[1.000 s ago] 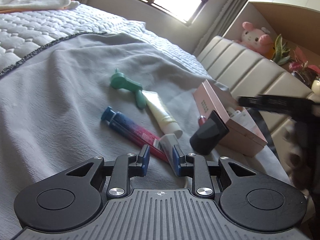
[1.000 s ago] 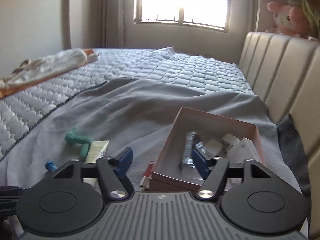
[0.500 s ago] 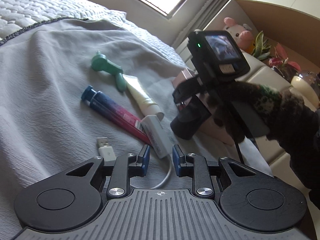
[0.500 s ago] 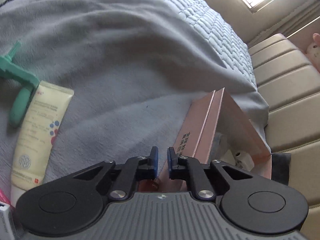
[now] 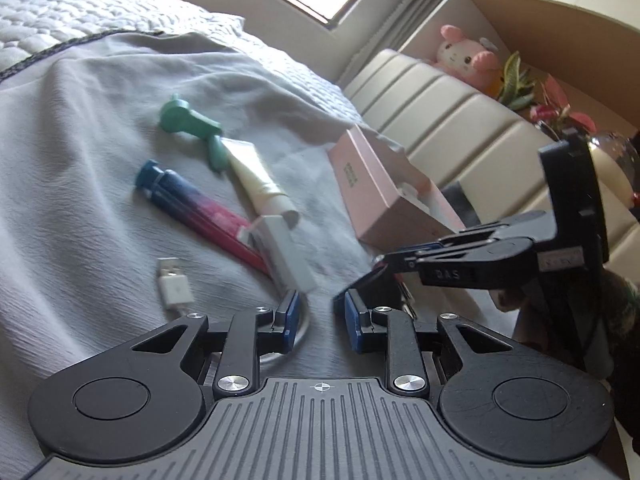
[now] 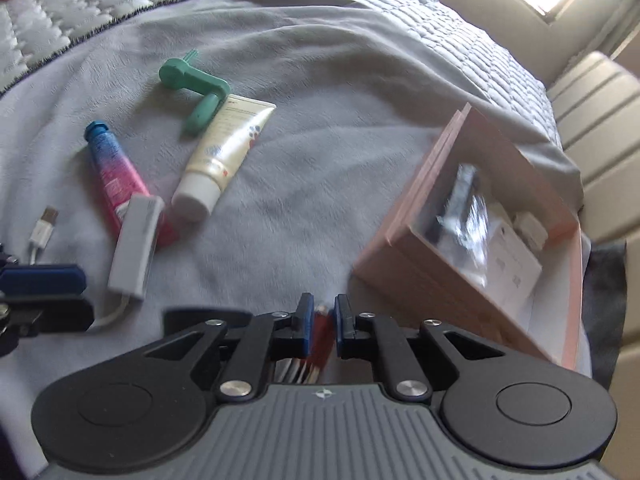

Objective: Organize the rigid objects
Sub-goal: 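Grasp the white USB hub on the blanket with the left gripper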

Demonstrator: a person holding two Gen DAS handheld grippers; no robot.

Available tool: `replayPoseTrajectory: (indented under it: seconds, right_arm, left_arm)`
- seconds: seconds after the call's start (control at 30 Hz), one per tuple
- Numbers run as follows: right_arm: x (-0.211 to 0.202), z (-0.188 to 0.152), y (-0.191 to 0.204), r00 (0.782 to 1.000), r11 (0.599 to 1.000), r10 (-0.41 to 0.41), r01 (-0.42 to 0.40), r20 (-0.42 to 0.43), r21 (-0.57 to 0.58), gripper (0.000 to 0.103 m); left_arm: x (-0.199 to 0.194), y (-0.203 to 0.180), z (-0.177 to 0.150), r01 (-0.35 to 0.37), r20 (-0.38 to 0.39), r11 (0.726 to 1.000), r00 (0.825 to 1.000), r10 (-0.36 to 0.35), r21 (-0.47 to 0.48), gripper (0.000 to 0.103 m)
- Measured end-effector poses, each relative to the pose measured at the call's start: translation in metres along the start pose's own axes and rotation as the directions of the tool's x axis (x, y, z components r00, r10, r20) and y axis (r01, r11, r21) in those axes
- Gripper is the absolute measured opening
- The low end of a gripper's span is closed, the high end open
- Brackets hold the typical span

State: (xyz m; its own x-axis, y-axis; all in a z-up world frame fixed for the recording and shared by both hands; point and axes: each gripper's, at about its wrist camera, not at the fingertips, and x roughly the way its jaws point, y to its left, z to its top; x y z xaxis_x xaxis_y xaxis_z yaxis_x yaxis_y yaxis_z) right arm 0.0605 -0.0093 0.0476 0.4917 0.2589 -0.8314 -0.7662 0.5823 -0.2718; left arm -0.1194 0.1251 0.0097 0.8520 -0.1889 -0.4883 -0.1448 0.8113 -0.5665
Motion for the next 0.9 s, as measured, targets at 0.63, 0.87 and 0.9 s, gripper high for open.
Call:
replayPoseTrajectory:
  seconds: [0.63,0.87,0.9]
  right_arm:
    - [-0.017,-0.170,-0.038,0.912,0.914,-0.158,-0.010,0.378,0.406,0.073]
    - [-0.014,-0.186,-0.053,0.902,0.870,-0.108,-0.118,0.418,0.479,0.080]
    - [-0.012,-0.188,-0.055,0.902,0.864,-0.097,-0.134,0.421,0.485,0.081]
  left_arm:
    - [0.044,-0.072,0.000,-0.137,-0.051,0.987,0.989,0.142,0.089,0.028]
    - [0.058,-0.099,0.009,-0.203,-0.026,0.965,0.977,0.211,0.168,0.029]
    - [0.059,-0.101,0.009,-0.210,-0.023,0.961,0.976,0.218,0.181,0.029]
